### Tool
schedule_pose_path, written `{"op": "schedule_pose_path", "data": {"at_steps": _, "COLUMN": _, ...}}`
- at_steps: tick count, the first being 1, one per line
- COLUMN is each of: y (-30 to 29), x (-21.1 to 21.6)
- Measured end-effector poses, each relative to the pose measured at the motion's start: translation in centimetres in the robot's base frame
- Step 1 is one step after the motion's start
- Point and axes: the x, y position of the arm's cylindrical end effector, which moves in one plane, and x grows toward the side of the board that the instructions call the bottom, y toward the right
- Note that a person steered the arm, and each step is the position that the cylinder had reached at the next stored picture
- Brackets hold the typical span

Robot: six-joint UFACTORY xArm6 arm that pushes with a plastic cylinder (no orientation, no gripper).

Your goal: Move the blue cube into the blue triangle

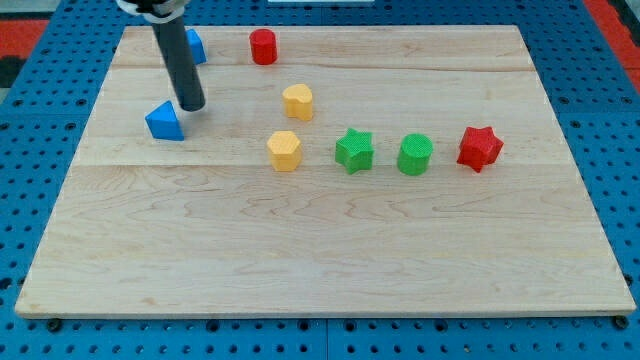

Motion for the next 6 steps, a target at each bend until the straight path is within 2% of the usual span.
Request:
{"op": "schedule_pose_path", "data": {"at_steps": 2, "y": 3.5, "x": -6.2}}
{"op": "schedule_pose_path", "data": {"at_steps": 5, "y": 3.5, "x": -13.4}}
{"op": "schedule_pose_path", "data": {"at_steps": 6, "y": -2.0, "x": -14.0}}
